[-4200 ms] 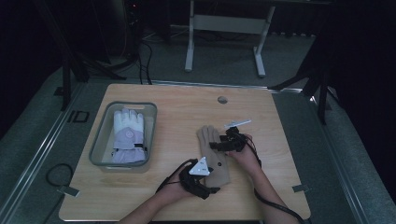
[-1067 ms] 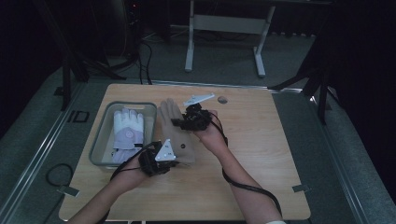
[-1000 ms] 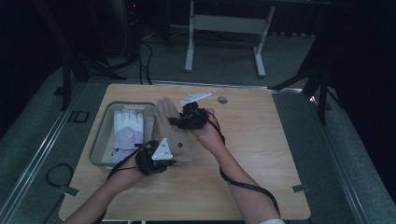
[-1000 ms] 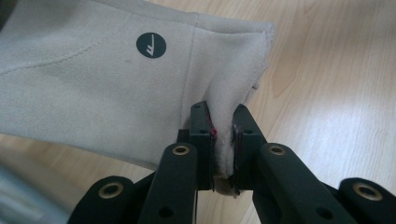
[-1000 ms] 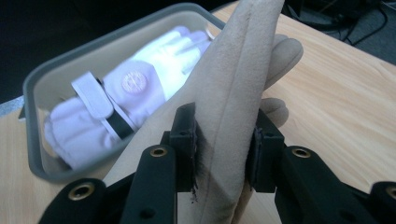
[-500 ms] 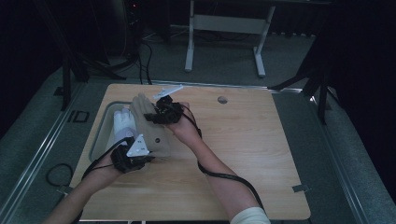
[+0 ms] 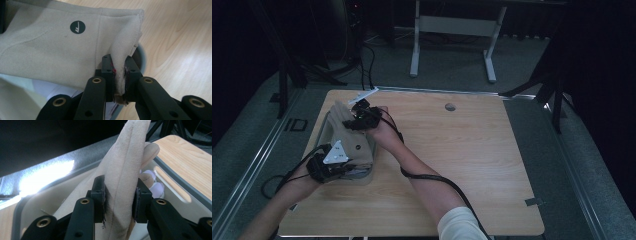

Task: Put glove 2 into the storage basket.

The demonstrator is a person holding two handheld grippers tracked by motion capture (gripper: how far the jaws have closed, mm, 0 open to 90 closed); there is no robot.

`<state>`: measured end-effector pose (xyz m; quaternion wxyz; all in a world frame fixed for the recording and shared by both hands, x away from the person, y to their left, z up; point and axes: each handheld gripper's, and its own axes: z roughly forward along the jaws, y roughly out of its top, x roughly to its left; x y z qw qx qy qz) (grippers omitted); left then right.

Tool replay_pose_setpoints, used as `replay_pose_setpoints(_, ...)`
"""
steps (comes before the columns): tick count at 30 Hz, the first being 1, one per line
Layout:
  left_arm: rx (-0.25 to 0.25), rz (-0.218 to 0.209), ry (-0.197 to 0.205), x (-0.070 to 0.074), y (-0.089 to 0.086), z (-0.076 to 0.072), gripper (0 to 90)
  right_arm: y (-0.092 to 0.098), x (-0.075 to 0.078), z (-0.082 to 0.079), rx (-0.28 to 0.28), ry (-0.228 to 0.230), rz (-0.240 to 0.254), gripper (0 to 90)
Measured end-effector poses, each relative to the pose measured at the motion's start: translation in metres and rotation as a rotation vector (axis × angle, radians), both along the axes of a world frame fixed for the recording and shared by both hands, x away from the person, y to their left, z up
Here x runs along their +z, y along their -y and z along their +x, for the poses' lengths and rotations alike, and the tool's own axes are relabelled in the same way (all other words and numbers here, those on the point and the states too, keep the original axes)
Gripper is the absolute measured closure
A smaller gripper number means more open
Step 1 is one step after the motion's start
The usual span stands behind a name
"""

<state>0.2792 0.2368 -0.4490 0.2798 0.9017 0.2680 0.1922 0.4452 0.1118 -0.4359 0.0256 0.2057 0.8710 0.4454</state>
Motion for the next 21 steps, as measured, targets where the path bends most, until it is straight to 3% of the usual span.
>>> replay_pose_setpoints(9,0.030,0.027,-0.026,-0.007,-0.012,0.004,82.3,-0.024,-0.015,0.008,0.016,-0.007,-0.032,68.1)
replay_pose_setpoints(12,0.032,0.019,-0.046,-0.011,-0.017,0.005,82.3,-0.030,-0.029,0.010,0.020,-0.027,-0.051,67.9)
replay_pose_setpoints(16,0.037,0.007,-0.070,-0.019,-0.019,0.009,82.2,-0.029,-0.042,0.014,-0.001,-0.057,-0.065,67.3)
replay_pose_setpoints(21,0.037,0.007,-0.089,-0.024,-0.017,0.014,82.2,-0.028,-0.049,0.016,-0.005,-0.047,-0.088,66.3)
